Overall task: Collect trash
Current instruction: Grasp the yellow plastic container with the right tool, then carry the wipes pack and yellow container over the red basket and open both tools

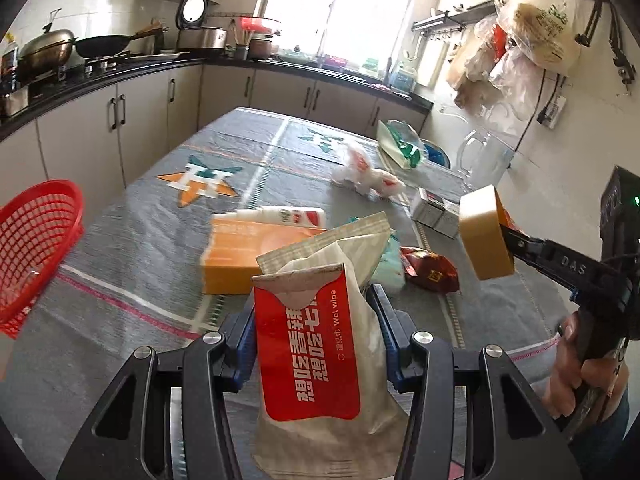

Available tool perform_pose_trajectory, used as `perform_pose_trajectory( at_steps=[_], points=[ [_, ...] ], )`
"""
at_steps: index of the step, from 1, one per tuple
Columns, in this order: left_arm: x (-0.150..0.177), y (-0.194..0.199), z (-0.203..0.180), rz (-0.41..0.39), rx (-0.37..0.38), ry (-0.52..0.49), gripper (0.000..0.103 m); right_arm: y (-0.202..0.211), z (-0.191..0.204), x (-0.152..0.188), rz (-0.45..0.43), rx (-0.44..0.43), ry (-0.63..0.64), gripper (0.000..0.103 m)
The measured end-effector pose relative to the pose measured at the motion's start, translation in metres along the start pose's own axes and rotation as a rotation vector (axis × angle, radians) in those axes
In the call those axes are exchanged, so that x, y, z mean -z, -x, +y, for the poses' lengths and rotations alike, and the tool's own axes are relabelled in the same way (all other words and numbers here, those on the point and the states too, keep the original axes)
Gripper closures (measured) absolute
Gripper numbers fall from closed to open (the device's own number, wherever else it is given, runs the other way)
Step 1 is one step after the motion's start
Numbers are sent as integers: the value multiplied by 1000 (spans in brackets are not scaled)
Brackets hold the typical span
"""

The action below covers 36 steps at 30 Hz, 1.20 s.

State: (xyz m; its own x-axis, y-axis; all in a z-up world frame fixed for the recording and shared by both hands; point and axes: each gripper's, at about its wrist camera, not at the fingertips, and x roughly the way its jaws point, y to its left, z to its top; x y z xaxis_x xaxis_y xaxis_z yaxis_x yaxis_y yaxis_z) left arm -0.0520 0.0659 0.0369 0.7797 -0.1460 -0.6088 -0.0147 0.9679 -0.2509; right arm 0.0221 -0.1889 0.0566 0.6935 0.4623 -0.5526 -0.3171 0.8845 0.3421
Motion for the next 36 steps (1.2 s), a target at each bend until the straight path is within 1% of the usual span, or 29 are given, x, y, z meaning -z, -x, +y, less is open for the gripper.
perform_pose_trajectory(
  at_steps=[9,15,21,24,29,36],
  points=[
    [-3,14,20,-29,-51,25,54,10,21,3,-40,-47,75,91],
    [-3,21,23,-43,-83,11,54,7,30,5,-35,-62,117,91],
    [-7,36,29,-75,-128,7,54,3,30,4,-15,-62,109,91],
    [-10,43,36,-88,-147,12,54,5,36,4,-1,-65,99,91],
    [-10,51,49,-102,-179,24,54,1,54,13,50,-91,83,91],
    [-8,61,70,-112,-206,56,54,-1,97,17,66,-135,140,91]
  ],
)
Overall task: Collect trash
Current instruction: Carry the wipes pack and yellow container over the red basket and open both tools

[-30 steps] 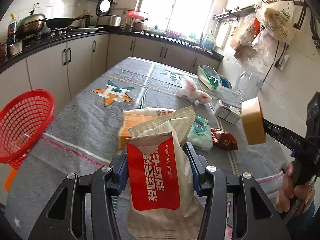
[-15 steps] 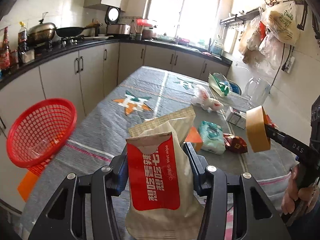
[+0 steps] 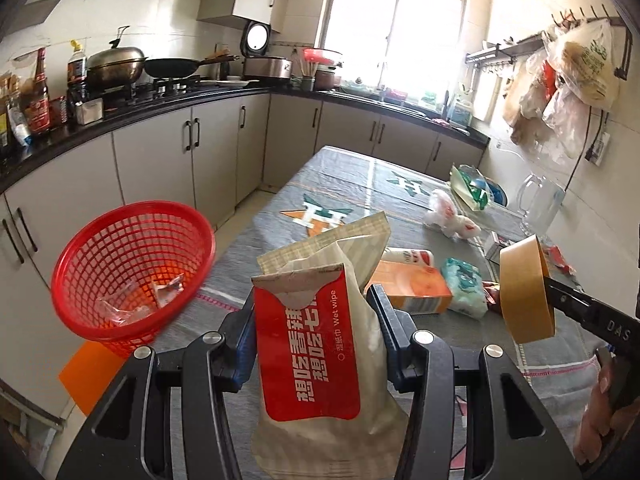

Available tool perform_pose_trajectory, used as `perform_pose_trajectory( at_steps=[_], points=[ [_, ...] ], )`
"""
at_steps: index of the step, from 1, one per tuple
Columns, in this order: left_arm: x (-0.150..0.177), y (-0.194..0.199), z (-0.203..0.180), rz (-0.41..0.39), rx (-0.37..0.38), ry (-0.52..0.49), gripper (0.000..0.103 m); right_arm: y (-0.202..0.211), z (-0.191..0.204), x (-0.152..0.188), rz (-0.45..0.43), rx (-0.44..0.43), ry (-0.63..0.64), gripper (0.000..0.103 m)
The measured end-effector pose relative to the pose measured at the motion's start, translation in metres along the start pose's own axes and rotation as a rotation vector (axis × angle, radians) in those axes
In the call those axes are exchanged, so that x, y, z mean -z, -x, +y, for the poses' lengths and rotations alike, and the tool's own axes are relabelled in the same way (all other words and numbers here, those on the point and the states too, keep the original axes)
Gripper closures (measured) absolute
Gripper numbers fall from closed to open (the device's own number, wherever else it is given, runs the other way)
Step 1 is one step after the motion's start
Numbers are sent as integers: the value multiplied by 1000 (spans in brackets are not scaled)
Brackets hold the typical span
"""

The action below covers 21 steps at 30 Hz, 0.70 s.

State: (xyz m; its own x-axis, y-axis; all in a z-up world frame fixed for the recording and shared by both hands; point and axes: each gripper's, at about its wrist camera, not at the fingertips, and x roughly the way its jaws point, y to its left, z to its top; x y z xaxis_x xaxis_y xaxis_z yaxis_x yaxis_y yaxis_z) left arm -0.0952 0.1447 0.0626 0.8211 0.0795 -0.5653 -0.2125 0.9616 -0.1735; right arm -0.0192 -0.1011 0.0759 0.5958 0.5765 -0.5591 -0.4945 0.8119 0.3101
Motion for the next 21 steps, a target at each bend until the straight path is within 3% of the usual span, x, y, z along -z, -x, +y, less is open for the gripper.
perform_pose_trajectory(
  at_steps=[13,21],
  points=[
    [-13,13,50,-36,-47,69,53,-33,74,-11,54,-67,68,91],
    [-29,23,118,-56,-104,147,53,-63,114,-25,116,-130,67,91]
  ],
)
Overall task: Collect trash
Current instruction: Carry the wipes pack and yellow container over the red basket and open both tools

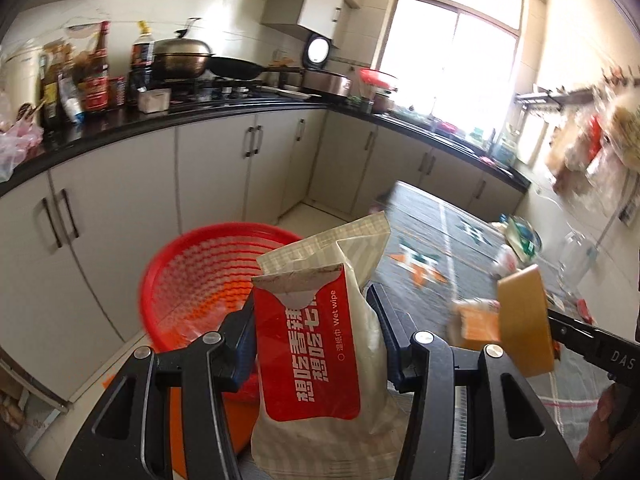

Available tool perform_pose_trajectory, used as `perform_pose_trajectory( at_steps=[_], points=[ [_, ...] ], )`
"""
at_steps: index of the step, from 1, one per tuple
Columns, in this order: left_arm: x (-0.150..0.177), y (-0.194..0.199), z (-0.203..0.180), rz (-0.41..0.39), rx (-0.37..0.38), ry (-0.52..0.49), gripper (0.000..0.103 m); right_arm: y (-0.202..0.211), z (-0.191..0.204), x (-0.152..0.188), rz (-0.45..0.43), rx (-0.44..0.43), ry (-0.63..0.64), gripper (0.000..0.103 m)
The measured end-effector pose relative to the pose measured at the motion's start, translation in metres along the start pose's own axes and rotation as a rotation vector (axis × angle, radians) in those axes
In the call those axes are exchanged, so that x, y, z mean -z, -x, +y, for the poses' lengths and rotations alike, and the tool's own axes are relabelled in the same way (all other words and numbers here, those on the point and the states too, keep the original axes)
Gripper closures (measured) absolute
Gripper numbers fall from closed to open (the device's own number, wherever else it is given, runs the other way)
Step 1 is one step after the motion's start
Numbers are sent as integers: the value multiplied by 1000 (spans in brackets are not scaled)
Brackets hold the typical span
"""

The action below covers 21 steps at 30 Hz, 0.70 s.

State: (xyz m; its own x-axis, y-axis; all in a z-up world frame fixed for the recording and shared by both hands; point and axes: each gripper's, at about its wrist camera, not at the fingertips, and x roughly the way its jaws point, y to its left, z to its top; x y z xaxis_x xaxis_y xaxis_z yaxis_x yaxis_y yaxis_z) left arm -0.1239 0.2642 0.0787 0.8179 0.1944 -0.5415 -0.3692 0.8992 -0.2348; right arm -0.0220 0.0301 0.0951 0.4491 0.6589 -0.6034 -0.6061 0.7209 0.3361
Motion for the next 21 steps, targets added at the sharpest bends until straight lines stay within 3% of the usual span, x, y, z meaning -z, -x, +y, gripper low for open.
perform_pose_trajectory(
  at_steps=[8,21],
  points=[
    [-18,-19,55,35,-30,43,53,-37,38,-26,32,-56,-1,90],
    [-12,-59,81,107,-37,61,53,-125,74,-40,132,-41,11,90]
  ],
)
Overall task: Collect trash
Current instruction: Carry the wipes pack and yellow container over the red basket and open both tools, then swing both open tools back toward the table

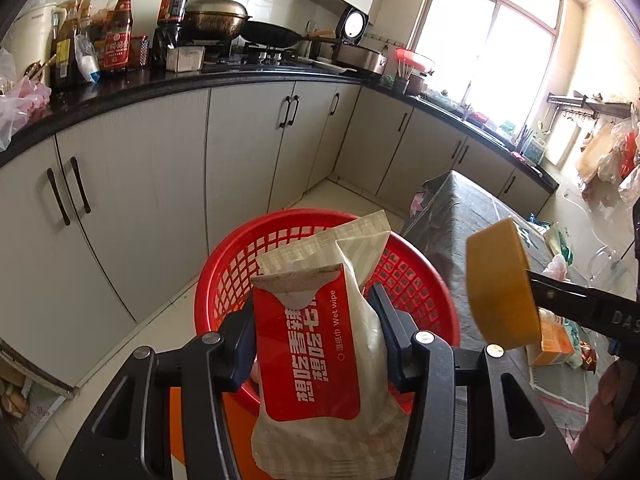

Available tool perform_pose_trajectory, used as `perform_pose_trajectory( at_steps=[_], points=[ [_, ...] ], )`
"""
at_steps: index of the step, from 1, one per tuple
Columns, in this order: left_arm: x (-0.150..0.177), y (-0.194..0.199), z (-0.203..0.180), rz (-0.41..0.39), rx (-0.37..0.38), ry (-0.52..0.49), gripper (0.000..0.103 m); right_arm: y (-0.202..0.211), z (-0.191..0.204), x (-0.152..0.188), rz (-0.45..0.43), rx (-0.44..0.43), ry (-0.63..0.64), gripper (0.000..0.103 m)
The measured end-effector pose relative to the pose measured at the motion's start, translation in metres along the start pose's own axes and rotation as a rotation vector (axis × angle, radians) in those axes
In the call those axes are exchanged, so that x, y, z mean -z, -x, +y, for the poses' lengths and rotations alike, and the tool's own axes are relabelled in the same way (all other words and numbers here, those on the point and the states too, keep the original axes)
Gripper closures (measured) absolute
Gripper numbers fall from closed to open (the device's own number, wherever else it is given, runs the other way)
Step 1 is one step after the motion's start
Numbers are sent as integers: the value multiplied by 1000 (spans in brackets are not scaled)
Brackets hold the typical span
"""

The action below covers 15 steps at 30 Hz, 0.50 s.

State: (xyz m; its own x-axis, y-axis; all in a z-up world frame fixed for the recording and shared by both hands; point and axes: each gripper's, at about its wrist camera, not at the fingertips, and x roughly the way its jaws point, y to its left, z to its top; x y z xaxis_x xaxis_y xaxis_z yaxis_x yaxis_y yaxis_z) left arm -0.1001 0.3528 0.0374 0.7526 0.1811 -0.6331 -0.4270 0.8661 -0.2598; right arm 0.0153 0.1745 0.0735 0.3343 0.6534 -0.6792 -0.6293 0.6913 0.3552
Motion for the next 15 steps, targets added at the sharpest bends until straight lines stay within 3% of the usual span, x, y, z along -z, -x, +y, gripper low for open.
perform_pose_trajectory(
  at_steps=[5,9,15],
  points=[
    [-4,-3,5,0,15,16,52,-17,-2,-3,19,10,-4,90],
    [-7,-4,9,-5,17,36,41,-22,0,-5,29,-2,8,84],
    [-4,5,5,-13,19,34,41,-2,-5,-5,-9,-20,3,84]
  ],
)
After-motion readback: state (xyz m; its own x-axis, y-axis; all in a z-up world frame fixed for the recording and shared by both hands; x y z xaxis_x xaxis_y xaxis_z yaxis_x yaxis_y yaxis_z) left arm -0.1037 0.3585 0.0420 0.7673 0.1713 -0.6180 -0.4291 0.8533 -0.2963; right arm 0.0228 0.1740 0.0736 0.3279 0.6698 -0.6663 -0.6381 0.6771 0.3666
